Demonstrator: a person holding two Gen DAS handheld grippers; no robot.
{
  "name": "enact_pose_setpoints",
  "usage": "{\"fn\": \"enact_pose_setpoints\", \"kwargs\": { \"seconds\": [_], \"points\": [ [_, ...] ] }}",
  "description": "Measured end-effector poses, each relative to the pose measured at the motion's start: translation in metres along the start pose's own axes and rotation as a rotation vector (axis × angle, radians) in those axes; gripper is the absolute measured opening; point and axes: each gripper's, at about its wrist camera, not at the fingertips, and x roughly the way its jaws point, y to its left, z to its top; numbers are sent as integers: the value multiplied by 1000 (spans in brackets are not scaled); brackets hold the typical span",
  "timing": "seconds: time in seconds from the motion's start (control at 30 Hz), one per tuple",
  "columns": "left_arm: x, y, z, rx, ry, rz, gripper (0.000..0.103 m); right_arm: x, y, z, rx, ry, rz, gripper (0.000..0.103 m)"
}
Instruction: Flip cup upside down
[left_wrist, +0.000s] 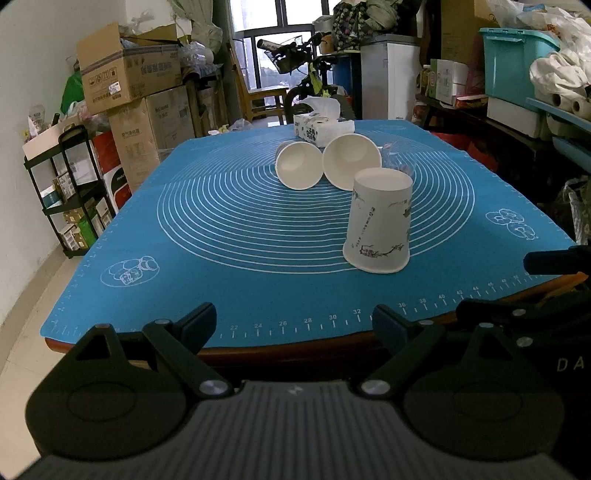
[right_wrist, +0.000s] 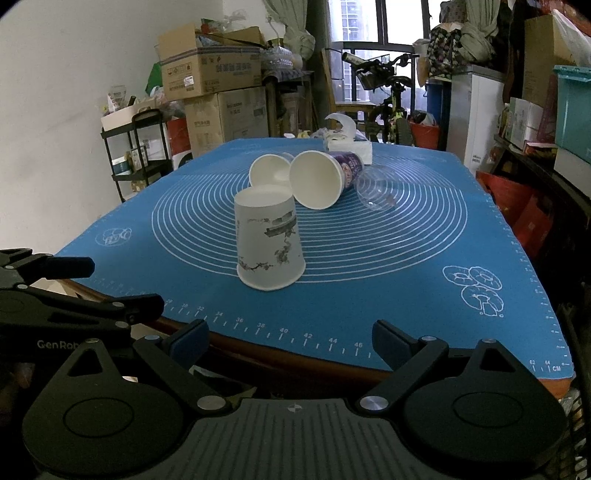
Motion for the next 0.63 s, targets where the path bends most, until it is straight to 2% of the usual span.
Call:
{"fn": "enact_pose_setpoints", "kwargs": {
  "seconds": [0.43,0.63],
  "points": [
    [2,1,0,-6,5,7,92,1,0,0,5,4,1,95],
    [4,0,0,-7,15,-16,92,3,1,-2,15,7,2,95]
  ]
}}
